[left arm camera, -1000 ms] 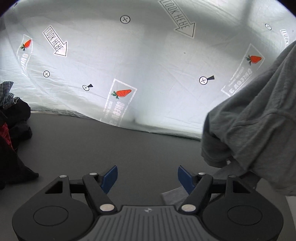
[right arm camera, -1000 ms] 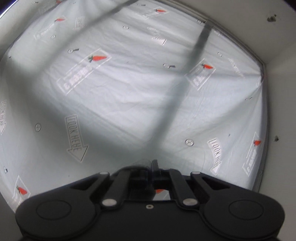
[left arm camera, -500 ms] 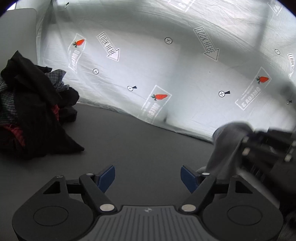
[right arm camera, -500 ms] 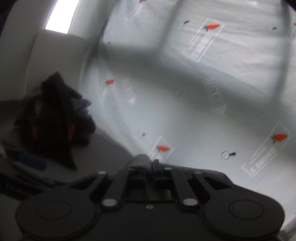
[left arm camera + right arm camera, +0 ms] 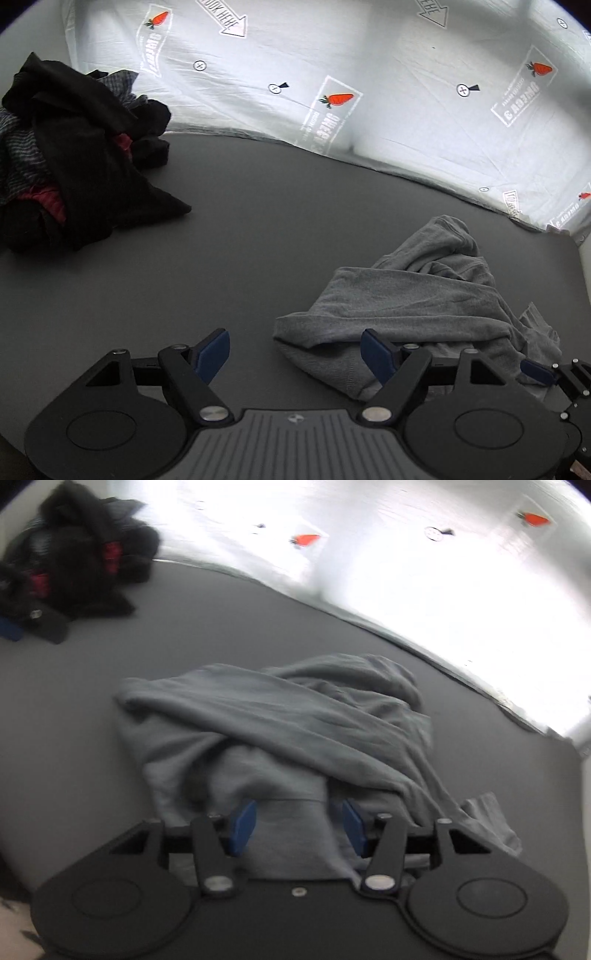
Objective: Fold clothes
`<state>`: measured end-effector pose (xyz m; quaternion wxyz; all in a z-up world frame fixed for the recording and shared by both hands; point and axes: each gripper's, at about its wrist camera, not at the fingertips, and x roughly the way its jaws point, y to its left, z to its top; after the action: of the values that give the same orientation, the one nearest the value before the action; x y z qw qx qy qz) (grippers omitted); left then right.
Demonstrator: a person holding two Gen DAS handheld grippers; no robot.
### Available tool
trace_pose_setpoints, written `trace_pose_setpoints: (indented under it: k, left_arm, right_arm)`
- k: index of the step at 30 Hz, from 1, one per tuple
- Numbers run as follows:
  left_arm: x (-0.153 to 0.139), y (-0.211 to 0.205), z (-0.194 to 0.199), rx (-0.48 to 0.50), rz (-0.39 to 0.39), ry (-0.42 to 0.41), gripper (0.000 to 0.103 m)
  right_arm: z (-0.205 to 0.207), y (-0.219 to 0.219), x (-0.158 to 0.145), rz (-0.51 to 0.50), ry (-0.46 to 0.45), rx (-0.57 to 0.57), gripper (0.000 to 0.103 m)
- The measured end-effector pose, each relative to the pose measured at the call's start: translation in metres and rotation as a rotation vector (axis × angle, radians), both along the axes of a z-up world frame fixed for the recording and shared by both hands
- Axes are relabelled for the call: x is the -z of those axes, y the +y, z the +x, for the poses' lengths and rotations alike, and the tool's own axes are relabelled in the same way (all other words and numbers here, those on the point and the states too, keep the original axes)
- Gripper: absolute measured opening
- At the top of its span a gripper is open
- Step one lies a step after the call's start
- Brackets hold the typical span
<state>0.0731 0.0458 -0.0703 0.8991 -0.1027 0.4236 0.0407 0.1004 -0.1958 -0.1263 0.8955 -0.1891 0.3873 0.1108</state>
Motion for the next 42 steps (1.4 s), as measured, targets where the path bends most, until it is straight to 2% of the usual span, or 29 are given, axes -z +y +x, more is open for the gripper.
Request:
trace_pose_setpoints:
  k: [3, 5, 8, 11, 12, 13, 14, 16, 18, 24, 28, 29, 31, 32, 34, 36, 38, 42]
  left_arm:
    - [-0.005, -0.023, 0.006, 0.083, -0.010, -0.017, 0.079]
    - [-0.006, -0.037, 0.007, 0.127, 0.009, -0.024, 0.079]
    - [-0.002, -0.052, 0.005, 0.160, 0.039, -0.012, 0.079]
    - [0.002, -0.052, 0.001, 0.157, 0.030, 0.013, 0.079]
    - [0.002, -0.050, 0.000, 0.144, 0.034, 0.015, 0.079]
    - [0.002, -0.047, -0.001, 0.132, 0.038, 0.016, 0.079]
    - [0.002, -0.045, -0.002, 0.119, 0.042, 0.017, 0.079]
    - [0.001, -0.039, -0.003, 0.078, 0.056, 0.003, 0.079]
    - [0.002, -0.038, 0.004, 0.066, 0.047, -0.001, 0.079]
    - [0.004, -0.036, 0.024, 0.030, 0.019, -0.014, 0.079]
    - [0.006, -0.035, 0.038, 0.006, 0.000, -0.023, 0.079]
    - [0.007, -0.035, 0.041, 0.000, -0.004, -0.025, 0.079]
    - [0.013, -0.037, 0.046, 0.011, -0.028, -0.005, 0.079]
    - [0.018, -0.039, 0.048, 0.026, -0.046, 0.014, 0.079]
    - [0.027, -0.043, 0.051, 0.056, -0.081, 0.052, 0.079]
    - [0.037, -0.047, 0.054, 0.086, -0.117, 0.090, 0.079]
    - [0.047, -0.051, 0.057, 0.116, -0.152, 0.129, 0.079]
    - [0.066, -0.059, 0.063, 0.176, -0.222, 0.205, 0.079]
  right_arm:
    - [0.014, -0.012, 0.012, -0.090, -0.064, 0.027, 0.053]
    - [0.023, -0.015, 0.021, -0.160, -0.093, -0.004, 0.053]
    - [0.033, -0.008, 0.037, -0.241, -0.100, -0.104, 0.056]
    - [0.043, 0.007, 0.058, -0.341, -0.134, -0.204, 0.060]
    - [0.046, 0.009, 0.062, -0.365, -0.150, -0.224, 0.054]
    - [0.050, 0.012, 0.063, -0.389, -0.161, -0.256, 0.027]
    - [0.055, 0.013, 0.057, -0.392, -0.175, -0.280, 0.006]
    - [0.065, 0.007, 0.024, -0.311, -0.235, -0.282, 0.003]
    - [0.082, -0.001, -0.023, -0.216, -0.321, -0.253, 0.003]
    - [0.145, -0.009, -0.163, -0.075, -0.651, -0.206, 0.003]
    - [0.167, 0.005, -0.223, 0.063, -0.751, -0.261, 0.003]
    - [0.173, 0.011, -0.223, 0.081, -0.739, -0.270, 0.006]
    - [0.189, 0.025, -0.204, 0.064, -0.651, -0.311, 0.037]
    - [0.193, 0.029, -0.186, 0.023, -0.608, -0.330, 0.043]
    - [0.196, 0.036, -0.143, -0.067, -0.526, -0.347, 0.045]
    - [0.189, 0.027, -0.105, -0.111, -0.451, -0.334, 0.045]
    - [0.171, 0.004, -0.069, -0.087, -0.346, -0.297, 0.047]
    - [0.118, -0.054, 0.000, -0.041, -0.104, -0.147, 0.049]
